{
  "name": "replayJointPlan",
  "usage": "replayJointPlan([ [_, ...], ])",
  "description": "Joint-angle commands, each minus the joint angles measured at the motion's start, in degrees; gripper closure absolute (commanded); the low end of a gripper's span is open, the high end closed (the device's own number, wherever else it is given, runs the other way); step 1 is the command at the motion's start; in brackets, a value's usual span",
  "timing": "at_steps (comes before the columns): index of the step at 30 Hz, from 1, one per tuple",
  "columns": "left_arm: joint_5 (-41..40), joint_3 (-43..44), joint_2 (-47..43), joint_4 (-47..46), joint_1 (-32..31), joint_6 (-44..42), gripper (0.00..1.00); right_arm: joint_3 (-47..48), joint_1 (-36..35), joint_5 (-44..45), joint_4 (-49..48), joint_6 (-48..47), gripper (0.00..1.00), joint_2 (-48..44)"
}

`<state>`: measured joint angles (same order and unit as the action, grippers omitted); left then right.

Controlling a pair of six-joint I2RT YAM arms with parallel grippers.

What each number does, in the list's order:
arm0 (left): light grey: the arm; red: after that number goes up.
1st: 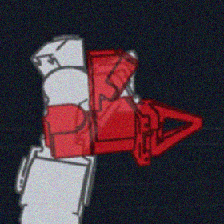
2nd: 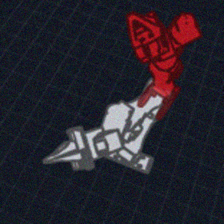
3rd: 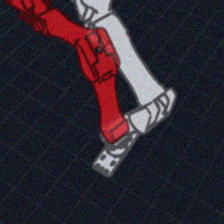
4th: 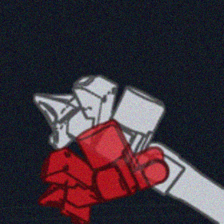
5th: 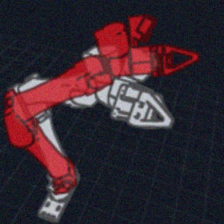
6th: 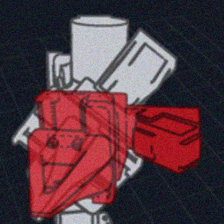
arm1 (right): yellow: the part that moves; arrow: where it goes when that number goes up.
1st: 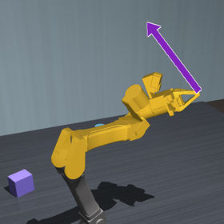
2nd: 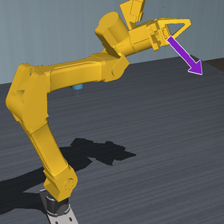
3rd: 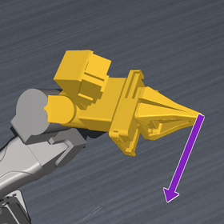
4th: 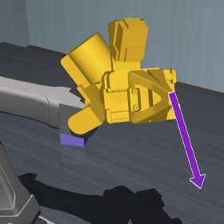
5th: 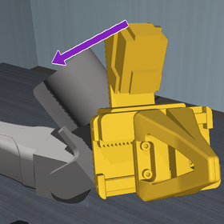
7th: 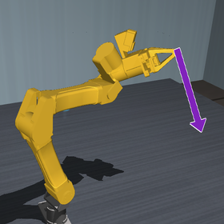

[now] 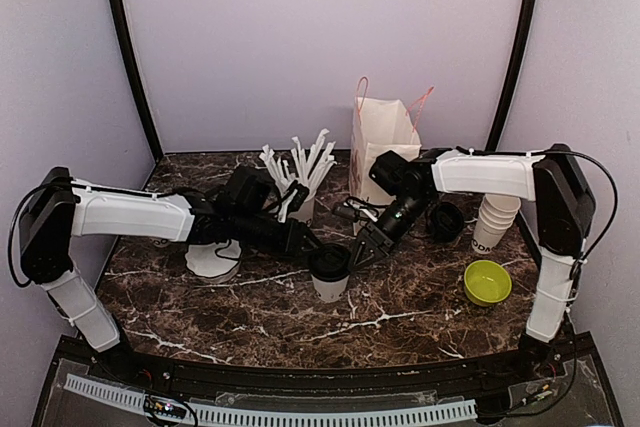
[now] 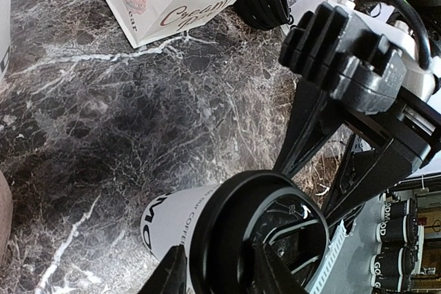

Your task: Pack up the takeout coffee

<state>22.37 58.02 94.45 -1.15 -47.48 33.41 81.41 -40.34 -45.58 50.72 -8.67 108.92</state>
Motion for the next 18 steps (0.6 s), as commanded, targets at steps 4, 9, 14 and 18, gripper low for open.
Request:
replayJointPlan([
  [4, -1.03, -4.41, 1.23, 5.64, -0.22, 0.23, 0.67, -4.89, -0.63, 21.73, -5.99, 3.63, 0.57, 2.55],
  [9, -2.01, -4.63, 1.48, 6.84, -0.24, -0.21, 0.68, -5.52, -0.74, 25.53, -5.42, 2.32, 0.59, 3.42],
  [14, -1.08, -3.26, -0.10, 5.31, -0.31, -2.64, 0.60, -1.74, -0.71, 13.07, -1.68, -1.61, 0.59, -0.84],
  [18, -1.84, 0.89, -3.17, 7.60, -0.81, -6.98, 0.47, 1.09, -0.31, 7.71, 1.37, -3.27, 0.56, -4.58],
])
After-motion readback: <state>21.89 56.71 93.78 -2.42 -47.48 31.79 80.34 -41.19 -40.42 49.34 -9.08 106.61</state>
